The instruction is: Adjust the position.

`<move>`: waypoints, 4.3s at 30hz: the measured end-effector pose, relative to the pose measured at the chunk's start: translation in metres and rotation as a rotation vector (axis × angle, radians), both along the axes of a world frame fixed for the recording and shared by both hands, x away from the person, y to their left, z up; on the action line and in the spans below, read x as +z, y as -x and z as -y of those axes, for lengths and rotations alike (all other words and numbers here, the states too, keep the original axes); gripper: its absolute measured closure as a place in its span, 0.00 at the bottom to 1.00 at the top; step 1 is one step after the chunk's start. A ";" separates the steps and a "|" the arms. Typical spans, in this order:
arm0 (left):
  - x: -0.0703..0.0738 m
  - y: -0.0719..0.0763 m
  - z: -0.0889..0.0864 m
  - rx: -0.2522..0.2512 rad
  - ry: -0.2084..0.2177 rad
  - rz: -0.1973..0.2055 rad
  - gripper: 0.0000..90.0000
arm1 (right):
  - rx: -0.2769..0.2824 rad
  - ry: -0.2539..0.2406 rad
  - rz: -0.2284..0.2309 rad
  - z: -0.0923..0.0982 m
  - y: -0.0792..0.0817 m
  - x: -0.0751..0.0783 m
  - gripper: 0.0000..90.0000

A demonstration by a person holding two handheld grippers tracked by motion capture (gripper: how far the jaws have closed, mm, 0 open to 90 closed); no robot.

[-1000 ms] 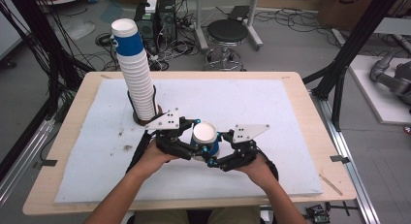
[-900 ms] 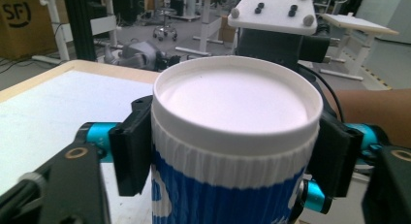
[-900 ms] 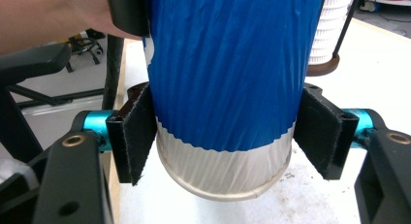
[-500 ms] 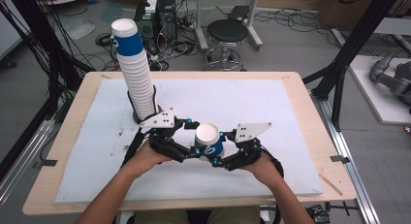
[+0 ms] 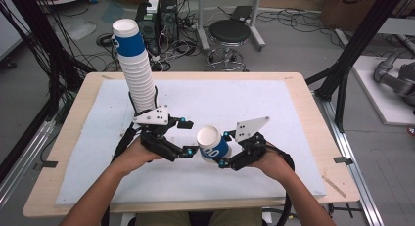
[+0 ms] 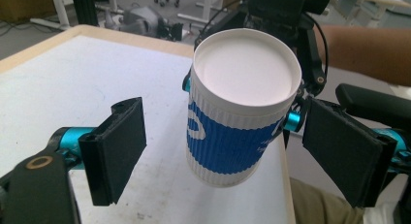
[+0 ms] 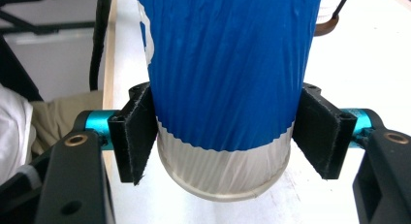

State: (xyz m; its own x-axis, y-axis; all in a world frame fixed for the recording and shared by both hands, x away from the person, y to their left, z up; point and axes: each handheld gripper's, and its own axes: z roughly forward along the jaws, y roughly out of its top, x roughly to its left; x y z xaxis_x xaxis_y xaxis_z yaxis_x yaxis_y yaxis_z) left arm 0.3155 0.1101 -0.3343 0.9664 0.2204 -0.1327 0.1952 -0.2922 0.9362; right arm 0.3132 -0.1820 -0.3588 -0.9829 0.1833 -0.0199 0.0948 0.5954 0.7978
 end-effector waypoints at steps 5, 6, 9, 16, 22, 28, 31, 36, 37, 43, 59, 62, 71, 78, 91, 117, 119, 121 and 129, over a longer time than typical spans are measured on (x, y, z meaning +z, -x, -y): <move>0.005 -0.001 0.002 -0.014 -0.040 0.000 0.18 | 0.023 0.061 0.009 -0.005 -0.003 0.006 0.33; 0.007 -0.001 0.002 -0.018 -0.045 0.000 0.18 | 0.029 0.067 0.009 -0.006 -0.003 0.007 0.33; 0.009 -0.003 0.004 -0.027 -0.071 -0.003 0.18 | 0.042 0.087 0.010 -0.009 -0.004 0.008 0.33; 0.012 -0.005 0.015 -0.059 -0.131 -0.004 0.18 | 0.057 0.170 0.007 -0.016 -0.007 0.010 0.33; 0.006 -0.006 0.026 -0.085 -0.199 -0.021 0.18 | 0.080 0.253 0.006 -0.026 -0.007 0.013 0.33; 0.000 -0.007 0.034 -0.110 -0.235 -0.040 0.21 | 0.096 0.320 0.008 -0.033 -0.006 0.014 0.33; -0.001 -0.007 0.035 -0.121 -0.254 -0.049 0.25 | 0.109 0.338 0.007 -0.035 -0.005 0.013 0.33; -0.003 -0.007 0.037 -0.148 -0.277 -0.056 0.32 | 0.117 0.371 0.012 -0.038 -0.002 0.009 0.33; -0.004 -0.007 0.038 -0.150 -0.284 -0.056 0.33 | 0.119 0.377 0.017 -0.039 -0.002 0.009 0.33; -0.005 -0.007 0.036 -0.159 -0.283 -0.062 0.33 | 0.126 0.378 0.016 -0.040 0.000 0.008 0.33; -0.008 -0.009 0.025 -0.141 -0.192 -0.030 0.35 | 0.041 0.125 -0.021 -0.019 -0.003 0.012 0.21; -0.011 -0.009 0.020 -0.129 -0.161 -0.030 0.34 | 0.012 0.059 -0.017 -0.011 -0.003 0.012 0.21; -0.020 -0.012 0.002 -0.078 0.015 -0.025 0.34 | -0.044 -0.164 -0.022 0.015 0.005 0.003 0.21; -0.023 -0.013 -0.007 -0.071 0.090 -0.026 0.34 | -0.098 -0.259 -0.022 0.029 0.011 -0.015 0.21; -0.024 -0.010 -0.005 -0.096 0.125 -0.015 0.34 | -0.128 -0.351 -0.062 0.032 0.016 -0.035 0.21; -0.029 -0.009 0.019 -0.177 0.209 -0.041 0.34 | -0.046 -0.486 -0.153 0.026 0.009 -0.039 0.20; -0.029 -0.008 0.019 -0.178 0.207 -0.038 0.35 | -0.035 -0.483 -0.149 0.027 0.009 -0.039 0.22; -0.029 -0.008 0.019 -0.182 0.207 -0.037 0.35 | -0.032 -0.472 -0.145 0.028 0.010 -0.037 0.24; -0.032 -0.006 0.016 -0.194 0.183 -0.021 0.35 | -0.013 -0.441 -0.127 0.031 0.011 -0.033 0.31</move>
